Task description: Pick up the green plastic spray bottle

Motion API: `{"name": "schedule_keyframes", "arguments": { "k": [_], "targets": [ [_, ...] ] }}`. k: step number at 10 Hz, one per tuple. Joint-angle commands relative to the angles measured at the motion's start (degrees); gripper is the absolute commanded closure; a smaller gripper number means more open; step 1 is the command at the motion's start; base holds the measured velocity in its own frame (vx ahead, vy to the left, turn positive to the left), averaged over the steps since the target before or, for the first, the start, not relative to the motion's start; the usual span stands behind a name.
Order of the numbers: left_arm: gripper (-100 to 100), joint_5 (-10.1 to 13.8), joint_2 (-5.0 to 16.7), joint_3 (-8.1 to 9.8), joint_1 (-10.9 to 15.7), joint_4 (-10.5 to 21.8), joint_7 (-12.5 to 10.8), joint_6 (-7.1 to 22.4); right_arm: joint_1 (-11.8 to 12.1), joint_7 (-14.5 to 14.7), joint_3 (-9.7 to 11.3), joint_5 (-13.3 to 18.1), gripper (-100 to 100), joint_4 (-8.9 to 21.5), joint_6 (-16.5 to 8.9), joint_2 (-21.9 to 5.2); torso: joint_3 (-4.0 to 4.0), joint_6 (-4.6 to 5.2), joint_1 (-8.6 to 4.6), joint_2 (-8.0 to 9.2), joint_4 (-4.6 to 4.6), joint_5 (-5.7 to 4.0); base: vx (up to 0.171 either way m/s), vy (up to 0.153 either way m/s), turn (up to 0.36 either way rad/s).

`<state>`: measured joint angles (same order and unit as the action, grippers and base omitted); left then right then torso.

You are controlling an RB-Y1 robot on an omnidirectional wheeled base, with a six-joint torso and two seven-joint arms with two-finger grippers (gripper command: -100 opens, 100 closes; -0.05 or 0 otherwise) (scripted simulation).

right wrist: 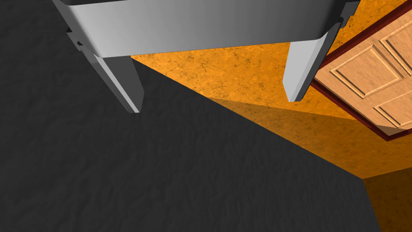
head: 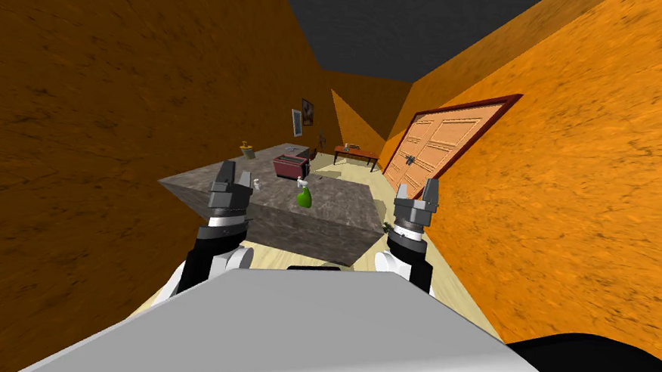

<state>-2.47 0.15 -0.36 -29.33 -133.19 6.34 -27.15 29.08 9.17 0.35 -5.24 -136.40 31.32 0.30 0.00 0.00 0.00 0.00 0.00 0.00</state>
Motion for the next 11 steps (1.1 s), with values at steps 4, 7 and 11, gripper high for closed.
{"name": "schedule_keyframes", "arguments": {
  "k": [4, 7, 11],
  "targets": [
    [-100, 1.52, 7.31, -4.75, 1.68, 3.33, -1.23, 0.59, -0.01, 0.0, 0.0, 0.0, 0, 0.0, 0.0, 0.0, 0.2, 0.01, -0.06, 0.35, 0.07, -0.01, -0.081, -0.017, -0.044],
    [-100, 2.11, 12.35, -9.05, 3.85, 7.49, -2.19, 0.68, -0.01, 0.0, 0.0, 0.0, 0, 0.0, 0.0, 0.0, 0.21, 0.01, 0.02, 0.37, 0.08, 0.0, -0.096, 0.002, -0.06],
    [-100, 1.89, 18.71, -14.03, 7.19, 12.64, -3.16, 0.14, -0.01, 0.0, 0.0, 0.0, 0, 0.0, 0.0, 0.0, 0.2, 0.01, 0.17, 0.34, 0.08, 0.04, -0.087, 0.026, -0.058]
  ]
}}
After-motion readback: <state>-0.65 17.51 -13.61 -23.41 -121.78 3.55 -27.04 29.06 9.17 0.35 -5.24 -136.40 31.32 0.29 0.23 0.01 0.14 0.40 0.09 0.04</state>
